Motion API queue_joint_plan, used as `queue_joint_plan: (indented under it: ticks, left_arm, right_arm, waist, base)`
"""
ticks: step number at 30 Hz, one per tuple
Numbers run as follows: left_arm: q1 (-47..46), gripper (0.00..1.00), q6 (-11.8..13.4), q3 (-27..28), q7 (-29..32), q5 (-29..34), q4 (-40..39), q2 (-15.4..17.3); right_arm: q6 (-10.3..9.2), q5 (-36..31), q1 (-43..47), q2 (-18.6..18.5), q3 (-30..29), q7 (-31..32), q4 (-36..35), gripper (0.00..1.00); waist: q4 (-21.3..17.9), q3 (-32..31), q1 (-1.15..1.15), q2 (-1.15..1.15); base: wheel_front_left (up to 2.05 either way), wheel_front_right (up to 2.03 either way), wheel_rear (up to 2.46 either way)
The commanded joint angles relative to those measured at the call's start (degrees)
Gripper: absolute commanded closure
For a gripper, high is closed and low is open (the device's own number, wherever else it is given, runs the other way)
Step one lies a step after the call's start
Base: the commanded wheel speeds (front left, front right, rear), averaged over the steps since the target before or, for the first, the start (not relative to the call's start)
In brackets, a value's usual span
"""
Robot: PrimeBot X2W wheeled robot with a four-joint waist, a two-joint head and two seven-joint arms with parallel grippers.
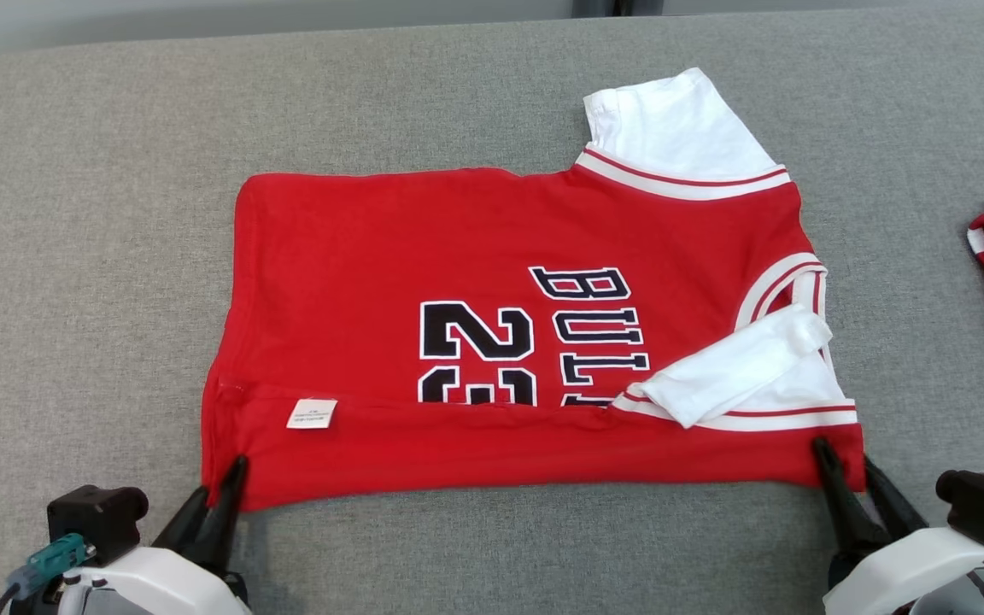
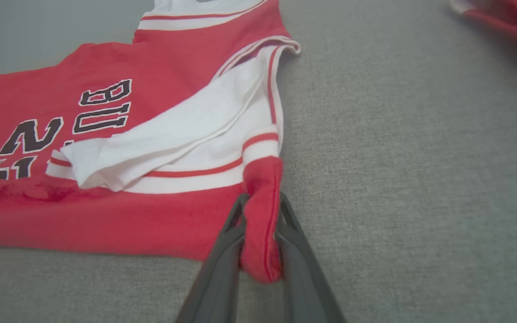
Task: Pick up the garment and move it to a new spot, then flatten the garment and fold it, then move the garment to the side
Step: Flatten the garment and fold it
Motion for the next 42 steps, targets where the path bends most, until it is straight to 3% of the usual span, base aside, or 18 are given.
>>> queue_joint_plan:
  ticks: [1, 6, 12, 19, 27, 34, 42]
  left_arm:
    - [-0.05, 0.00, 0.48, 0.32, -0.84, 0.47, -0.26, -0.32]
    - [-2.08, 0.00, 2.33, 2.22, -6.76, 1.86, -1.60, -2.50]
    - [-5.27, 0.00, 3.77, 3.53, -13.30, 5.86, -2.84, -2.62]
    - [-8.88, 0.00, 4.86, 3.04, -13.37, 8.11, -2.98, -2.27]
    - [-10.44, 0.00, 5.39, 2.13, -12.71, 8.98, -2.93, -2.35]
    - [-17.24, 0.00, 2.18, 1.33, -9.78, 7.08, 1.21, -1.76]
    - [-33.73, 0.00, -6.31, 0.63, -0.40, 0.16, 19.66, -1.64]
  right_arm:
    - [-0.04, -0.27, 0.24, -0.07, -0.59, -0.17, -0.56, 0.00]
    - [-0.03, -2.08, -0.49, 0.55, -2.96, -2.37, -3.75, 0.00]
    - [-0.03, -6.54, -3.00, 0.99, -6.11, -6.97, -9.86, 0.00]
    - [-0.03, -9.65, -6.64, 0.37, -3.87, -6.56, -14.91, 0.00]
    - [-0.03, -9.46, -7.93, 0.15, -2.38, -5.13, -15.69, 0.00]
    - [-0.03, -8.77, -9.15, 0.22, -1.78, -5.01, -15.81, 0.00]
    - [-0.03, -7.76, -12.09, 0.79, 0.22, -6.42, -13.45, 0.00]
  waist:
    - [0.01, -0.01, 0.00, 0.00]
    - [0.06, -0.20, 0.00, 0.00]
    - [-0.15, -0.57, 0.00, 0.00]
    - [-0.68, -0.96, 0.00, 0.00]
    - [-0.41, -0.27, 0.00, 0.00]
    - [-0.72, 2.41, 0.00, 0.00]
    - [-3.53, 7.14, 0.00, 0.00]
  base:
    - [0.00, 0.00, 0.00]
    - [0.00, 0.00, 0.00]
    - [0.00, 0.00, 0.00]
    - [0.00, 0.00, 0.00]
    - [0.00, 0.00, 0.00]
    - [0.00, 0.00, 0.00]
    - [0.00, 0.00, 0.00]
